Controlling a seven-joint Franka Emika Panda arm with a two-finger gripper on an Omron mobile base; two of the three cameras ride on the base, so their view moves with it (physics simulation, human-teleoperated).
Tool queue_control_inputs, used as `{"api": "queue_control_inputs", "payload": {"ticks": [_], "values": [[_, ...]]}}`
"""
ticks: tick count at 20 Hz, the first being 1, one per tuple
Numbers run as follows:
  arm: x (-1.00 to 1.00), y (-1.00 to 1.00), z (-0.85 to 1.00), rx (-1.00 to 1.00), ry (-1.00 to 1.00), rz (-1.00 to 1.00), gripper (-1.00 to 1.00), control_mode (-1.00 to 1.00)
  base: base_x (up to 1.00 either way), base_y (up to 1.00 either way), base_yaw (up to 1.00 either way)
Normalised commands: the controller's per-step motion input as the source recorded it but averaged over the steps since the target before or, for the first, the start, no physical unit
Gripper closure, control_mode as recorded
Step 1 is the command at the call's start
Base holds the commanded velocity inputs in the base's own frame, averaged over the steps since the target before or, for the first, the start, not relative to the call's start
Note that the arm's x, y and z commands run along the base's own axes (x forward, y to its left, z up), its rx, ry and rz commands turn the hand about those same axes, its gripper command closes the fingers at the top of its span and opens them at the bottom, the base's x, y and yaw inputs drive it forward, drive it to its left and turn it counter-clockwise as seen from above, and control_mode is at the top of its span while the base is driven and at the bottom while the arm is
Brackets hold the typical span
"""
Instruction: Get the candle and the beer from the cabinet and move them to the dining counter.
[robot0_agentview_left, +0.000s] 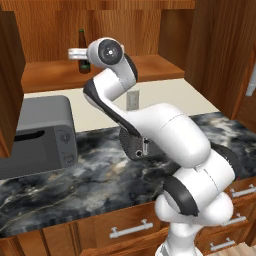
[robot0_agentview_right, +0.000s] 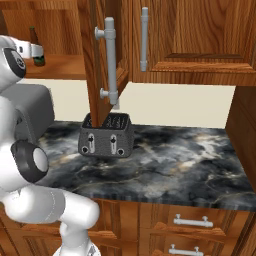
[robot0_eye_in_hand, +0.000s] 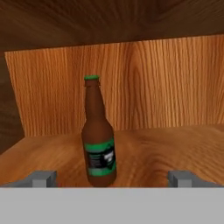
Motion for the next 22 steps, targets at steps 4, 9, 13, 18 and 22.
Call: {"api": "queue_control_inputs", "payload": {"ticks": [4, 9, 13, 18, 22], "values": [[0.16, 0.08, 0.0, -0.01, 0.02, 0.0, -1.0, -1.0, 0.0, 0.0, 0.0], [0.4, 0.01, 0.0, 0.0, 0.02, -0.02, -1.0, -1.0, 0.0, 0.0, 0.0], [0.39, 0.0, 0.0, 0.0, 0.02, 0.0, -1.0, -1.0, 0.0, 0.0, 0.0], [0.23, 0.09, 0.0, -0.01, 0.0, 0.0, -1.0, -1.0, 0.0, 0.0, 0.0], [0.15, 0.15, -0.04, -0.05, 0.02, 0.0, -1.0, -1.0, 0.0, 0.0, 0.0]]}}
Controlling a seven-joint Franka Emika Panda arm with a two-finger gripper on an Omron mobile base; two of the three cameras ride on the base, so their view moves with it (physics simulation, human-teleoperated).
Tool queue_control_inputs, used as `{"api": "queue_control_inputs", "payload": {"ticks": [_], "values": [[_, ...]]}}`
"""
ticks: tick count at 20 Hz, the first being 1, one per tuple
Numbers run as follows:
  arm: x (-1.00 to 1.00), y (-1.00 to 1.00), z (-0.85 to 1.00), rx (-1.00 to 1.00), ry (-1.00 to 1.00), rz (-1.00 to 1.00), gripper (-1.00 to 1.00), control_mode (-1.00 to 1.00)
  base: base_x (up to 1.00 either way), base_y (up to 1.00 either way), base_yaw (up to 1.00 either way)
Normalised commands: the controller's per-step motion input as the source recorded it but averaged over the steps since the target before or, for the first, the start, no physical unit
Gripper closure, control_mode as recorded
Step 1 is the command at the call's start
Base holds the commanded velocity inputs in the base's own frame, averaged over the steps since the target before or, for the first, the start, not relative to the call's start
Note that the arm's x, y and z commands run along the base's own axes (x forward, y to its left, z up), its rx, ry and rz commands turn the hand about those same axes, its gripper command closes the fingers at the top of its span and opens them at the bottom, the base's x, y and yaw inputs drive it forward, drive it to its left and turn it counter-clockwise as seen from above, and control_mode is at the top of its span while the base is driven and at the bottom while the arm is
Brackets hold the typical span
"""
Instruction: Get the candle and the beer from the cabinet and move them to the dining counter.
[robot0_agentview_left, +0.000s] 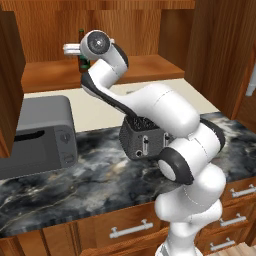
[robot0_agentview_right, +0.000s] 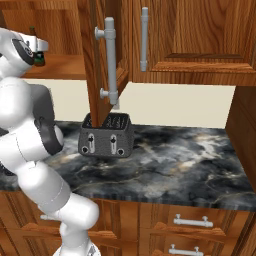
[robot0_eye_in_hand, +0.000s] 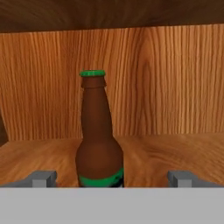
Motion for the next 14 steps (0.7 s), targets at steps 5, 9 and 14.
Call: {"api": "queue_control_inputs", "payload": {"ticks": [5, 9, 14], "values": [[0.24, 0.18, -0.13, -0.04, 0.03, 0.0, -1.0, -1.0, 0.0, 0.0, 0.0], [0.23, 0.04, -0.05, 0.0, 0.01, 0.0, -1.0, -1.0, 0.0, 0.0, 0.0], [0.15, 0.0, -0.01, 0.0, 0.0, 0.01, -1.0, -1.0, 0.0, 0.0, 0.0]]}}
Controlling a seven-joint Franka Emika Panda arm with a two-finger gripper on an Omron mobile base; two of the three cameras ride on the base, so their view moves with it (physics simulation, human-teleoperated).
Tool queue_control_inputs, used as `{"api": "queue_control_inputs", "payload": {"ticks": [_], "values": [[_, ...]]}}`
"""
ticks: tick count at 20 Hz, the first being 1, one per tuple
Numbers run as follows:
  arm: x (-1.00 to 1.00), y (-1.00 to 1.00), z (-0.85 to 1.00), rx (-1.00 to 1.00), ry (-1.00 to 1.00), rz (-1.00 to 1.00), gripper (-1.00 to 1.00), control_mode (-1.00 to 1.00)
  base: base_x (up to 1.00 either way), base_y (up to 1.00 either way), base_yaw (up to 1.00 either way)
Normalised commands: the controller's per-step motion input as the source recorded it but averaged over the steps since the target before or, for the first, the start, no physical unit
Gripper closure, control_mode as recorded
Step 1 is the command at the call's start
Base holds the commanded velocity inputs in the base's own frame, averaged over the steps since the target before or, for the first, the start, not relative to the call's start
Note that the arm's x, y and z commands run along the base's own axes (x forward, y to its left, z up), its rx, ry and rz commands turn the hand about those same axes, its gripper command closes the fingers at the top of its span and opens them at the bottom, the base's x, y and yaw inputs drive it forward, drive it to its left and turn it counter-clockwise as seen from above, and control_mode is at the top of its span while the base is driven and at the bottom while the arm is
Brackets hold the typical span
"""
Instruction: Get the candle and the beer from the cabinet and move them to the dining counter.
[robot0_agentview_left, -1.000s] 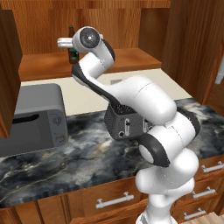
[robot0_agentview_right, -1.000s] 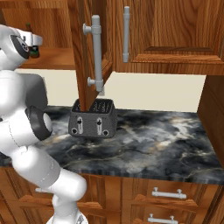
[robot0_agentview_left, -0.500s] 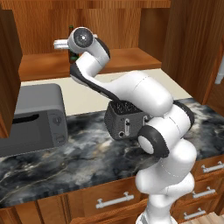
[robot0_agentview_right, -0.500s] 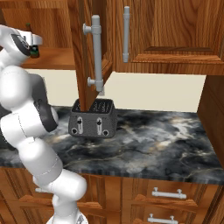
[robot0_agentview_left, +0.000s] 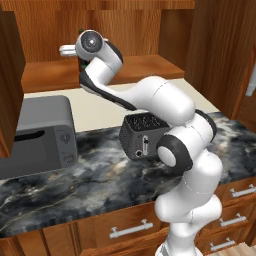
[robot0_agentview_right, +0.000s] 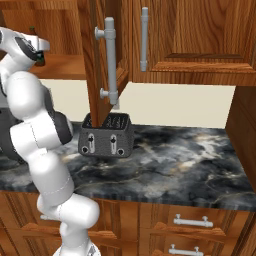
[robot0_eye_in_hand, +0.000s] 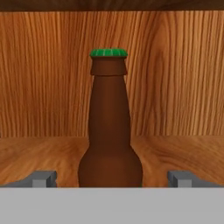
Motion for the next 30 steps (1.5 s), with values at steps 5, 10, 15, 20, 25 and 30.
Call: {"api": "queue_control_inputs", "payload": {"ticks": [5, 10, 15, 20, 25, 30], "values": [[0.13, 0.0, -0.05, 0.0, 0.0, 0.0, -1.0, -1.0, 0.0, 0.0, 0.0], [0.14, 0.0, -0.1, 0.0, 0.0, 0.0, -1.0, -1.0, 0.0, 0.0, 0.0], [0.07, 0.0, -0.12, 0.0, 0.0, 0.0, 1.0, -1.0, 0.0, 0.0, 0.0], [0.01, 0.0, -0.01, 0.0, 0.0, 0.0, 1.0, -1.0, 0.0, 0.0, 0.0], [0.0, 0.0, 0.0, 0.0, 0.0, 0.0, 1.0, -1.0, 0.0, 0.0, 0.0], [0.0, 0.0, 0.0, 0.0, 0.0, 0.0, 1.0, -1.0, 0.0, 0.0, 0.0]]}}
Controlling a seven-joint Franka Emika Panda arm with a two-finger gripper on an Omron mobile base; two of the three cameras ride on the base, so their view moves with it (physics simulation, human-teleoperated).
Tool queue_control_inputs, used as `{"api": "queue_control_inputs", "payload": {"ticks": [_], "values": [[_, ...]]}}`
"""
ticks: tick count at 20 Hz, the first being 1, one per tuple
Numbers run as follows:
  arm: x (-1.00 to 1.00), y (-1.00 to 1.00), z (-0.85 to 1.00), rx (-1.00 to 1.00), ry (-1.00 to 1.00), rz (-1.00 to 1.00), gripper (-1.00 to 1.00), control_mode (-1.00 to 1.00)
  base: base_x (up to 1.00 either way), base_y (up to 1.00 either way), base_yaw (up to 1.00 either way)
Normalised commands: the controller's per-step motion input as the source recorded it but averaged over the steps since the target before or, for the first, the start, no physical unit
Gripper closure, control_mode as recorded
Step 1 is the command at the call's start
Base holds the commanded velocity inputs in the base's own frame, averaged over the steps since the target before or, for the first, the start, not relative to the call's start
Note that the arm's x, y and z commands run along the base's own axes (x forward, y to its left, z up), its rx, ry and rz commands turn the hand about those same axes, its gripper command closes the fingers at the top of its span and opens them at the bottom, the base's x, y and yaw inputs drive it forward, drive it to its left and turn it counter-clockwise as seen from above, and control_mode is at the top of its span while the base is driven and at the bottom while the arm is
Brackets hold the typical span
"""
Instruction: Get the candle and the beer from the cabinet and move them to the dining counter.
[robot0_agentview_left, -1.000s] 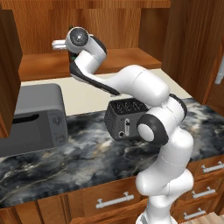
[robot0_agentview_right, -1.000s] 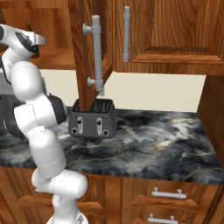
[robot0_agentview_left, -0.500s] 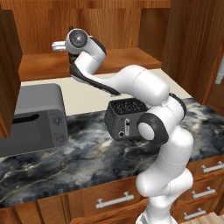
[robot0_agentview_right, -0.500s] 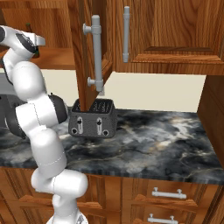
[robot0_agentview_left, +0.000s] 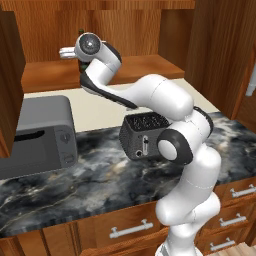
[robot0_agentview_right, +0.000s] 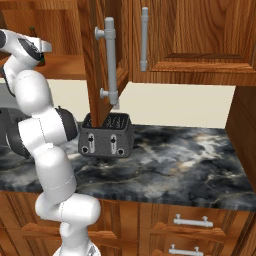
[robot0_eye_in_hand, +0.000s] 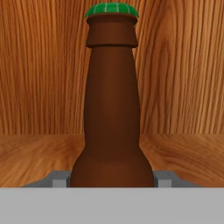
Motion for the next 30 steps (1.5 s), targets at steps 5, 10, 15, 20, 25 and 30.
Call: {"api": "queue_control_inputs", "payload": {"ticks": [5, 10, 15, 20, 25, 30], "values": [[0.0, 0.0, 0.0, 0.0, 0.0, 0.0, 1.0, -1.0, 0.0, 0.0, 0.0], [0.0, 0.0, -0.02, 0.0, 0.0, 0.0, 1.0, -1.0, 0.0, 0.0, 0.0], [-0.05, 0.01, -0.03, 0.0, 0.01, 0.0, 1.0, -1.0, 0.0, 0.0, 0.0], [-0.43, 0.02, -0.01, 0.0, 0.0, 0.04, 1.0, -1.0, 0.0, 0.0, 0.0], [-0.23, 0.21, -0.06, -0.02, 0.01, 0.0, 1.0, -1.0, 0.0, 0.0, 0.0], [0.0, 0.03, -0.04, 0.0, 0.0, 0.0, 1.0, -1.0, 0.0, 0.0, 0.0]]}}
